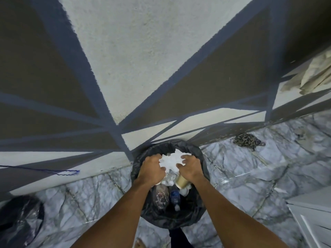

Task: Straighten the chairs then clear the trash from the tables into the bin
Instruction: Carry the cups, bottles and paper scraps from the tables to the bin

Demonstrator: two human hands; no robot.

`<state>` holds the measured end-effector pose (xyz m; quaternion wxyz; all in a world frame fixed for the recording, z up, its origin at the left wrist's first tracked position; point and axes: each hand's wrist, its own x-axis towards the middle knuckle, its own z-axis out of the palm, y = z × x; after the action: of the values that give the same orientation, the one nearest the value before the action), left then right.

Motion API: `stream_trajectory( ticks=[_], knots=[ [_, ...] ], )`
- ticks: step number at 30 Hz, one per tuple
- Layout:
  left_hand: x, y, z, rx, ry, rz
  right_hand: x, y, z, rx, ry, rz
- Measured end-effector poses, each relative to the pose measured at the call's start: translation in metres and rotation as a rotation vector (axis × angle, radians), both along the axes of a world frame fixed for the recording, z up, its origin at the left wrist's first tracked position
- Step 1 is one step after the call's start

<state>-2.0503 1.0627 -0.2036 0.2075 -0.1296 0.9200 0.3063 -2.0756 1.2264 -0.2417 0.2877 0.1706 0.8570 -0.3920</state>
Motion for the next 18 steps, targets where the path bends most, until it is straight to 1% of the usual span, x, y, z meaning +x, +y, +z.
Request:
stream_trajectory(
  ticks=[4, 10, 13, 18],
  knots=[
    [0.004, 0.002, 0.005, -0.015, 0.009, 0.022, 0.005, 0.007, -0.001, 0.012, -0.020, 0.036],
    [0.024, -0.010, 0.020, 0.029, 0.001, 0.077, 0.012, -0.014, 0.015, -0.020, 0.046, 0.165],
    [0.049, -0.035, 0.032, 0.023, 0.026, 0.168, 0.017, -0.052, 0.034, -0.056, 0.129, 0.314],
    [0.123, -0.107, 0.056, -0.037, 0.046, 0.421, 0.047, -0.147, 0.067, -0.148, 0.228, 0.614]
  ],
)
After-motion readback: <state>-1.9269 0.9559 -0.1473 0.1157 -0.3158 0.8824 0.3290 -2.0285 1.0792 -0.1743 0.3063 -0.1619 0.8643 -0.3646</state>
